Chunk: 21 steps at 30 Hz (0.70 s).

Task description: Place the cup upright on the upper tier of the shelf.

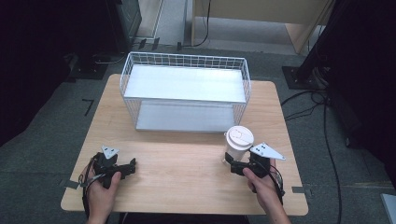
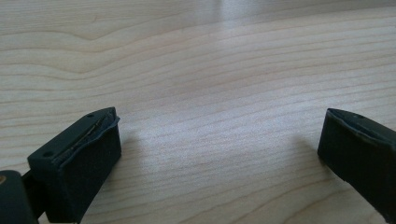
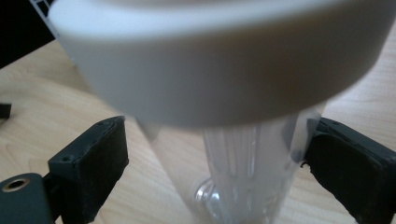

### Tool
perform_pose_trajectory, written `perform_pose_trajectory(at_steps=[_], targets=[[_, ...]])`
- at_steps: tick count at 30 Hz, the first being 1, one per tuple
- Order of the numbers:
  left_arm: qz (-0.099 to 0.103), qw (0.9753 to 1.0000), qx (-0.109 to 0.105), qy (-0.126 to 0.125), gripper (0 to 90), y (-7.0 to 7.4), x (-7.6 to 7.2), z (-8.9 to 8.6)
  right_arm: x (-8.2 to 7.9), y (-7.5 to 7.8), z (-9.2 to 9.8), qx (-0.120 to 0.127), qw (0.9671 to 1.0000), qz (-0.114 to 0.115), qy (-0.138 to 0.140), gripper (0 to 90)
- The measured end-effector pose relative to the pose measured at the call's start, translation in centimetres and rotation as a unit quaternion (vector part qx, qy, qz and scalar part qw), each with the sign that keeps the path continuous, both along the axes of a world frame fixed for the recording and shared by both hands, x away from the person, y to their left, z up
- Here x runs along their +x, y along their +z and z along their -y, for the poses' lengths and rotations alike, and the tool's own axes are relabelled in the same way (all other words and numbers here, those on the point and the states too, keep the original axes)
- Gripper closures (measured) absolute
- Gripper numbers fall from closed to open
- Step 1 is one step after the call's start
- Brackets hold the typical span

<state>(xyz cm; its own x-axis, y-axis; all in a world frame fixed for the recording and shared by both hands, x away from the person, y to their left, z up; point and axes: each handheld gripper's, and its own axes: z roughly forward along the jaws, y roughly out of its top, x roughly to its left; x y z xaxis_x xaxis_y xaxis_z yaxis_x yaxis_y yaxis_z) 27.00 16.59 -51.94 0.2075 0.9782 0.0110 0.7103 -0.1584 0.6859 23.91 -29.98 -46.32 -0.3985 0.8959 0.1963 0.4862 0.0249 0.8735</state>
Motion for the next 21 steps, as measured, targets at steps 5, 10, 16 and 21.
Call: perform_pose_trajectory(at_steps=[5, 10, 16, 21], targets=[[0.000, 1.0000, 0.000, 0.000, 0.0, 0.0, 0.0, 0.0, 0.6, 0.4, -0.3, 0.008, 0.9998, 0.010, -0.014, 7.5], [0.000, 1.0000, 0.000, 0.000, 0.0, 0.0, 0.0, 0.0, 1.0, 0.7, -0.7, 0.006, 0.9993, 0.024, -0.029, 11.3], [0.000, 1.0000, 0.000, 0.000, 0.0, 0.0, 0.0, 0.0, 1.1, 0.9, -1.1, 0.002, 0.9988, 0.036, -0.032, 11.9], [0.000, 1.0000, 0.000, 0.000, 0.0, 0.0, 0.0, 0.0, 1.2, 1.5, -1.2, 0.009, 0.9981, 0.048, -0.038, 14.3]])
